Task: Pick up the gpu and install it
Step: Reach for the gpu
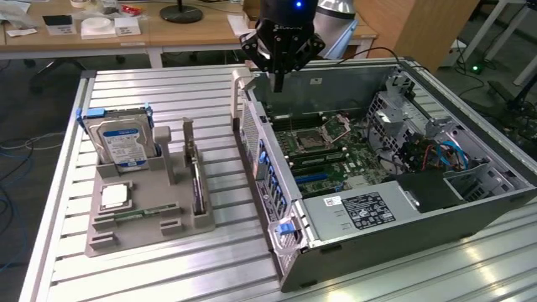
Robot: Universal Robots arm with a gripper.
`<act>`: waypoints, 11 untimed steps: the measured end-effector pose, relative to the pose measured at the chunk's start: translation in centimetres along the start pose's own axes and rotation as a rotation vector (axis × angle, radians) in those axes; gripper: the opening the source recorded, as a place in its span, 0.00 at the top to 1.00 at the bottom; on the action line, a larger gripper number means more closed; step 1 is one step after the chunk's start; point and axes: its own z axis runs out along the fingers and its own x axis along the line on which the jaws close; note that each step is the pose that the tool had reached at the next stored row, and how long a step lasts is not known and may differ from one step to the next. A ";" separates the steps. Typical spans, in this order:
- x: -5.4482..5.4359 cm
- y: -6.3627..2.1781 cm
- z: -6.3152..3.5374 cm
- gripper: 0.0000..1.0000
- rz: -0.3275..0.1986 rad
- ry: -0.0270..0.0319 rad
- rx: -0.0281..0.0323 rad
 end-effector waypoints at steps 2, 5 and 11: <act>0.2 -0.02 -0.01 0.89 0.000 0.0000 0.0000; 0.6 -0.04 -0.01 0.89 0.000 0.0000 0.0000; 1.2 -0.09 -0.02 0.89 0.000 0.0000 0.0000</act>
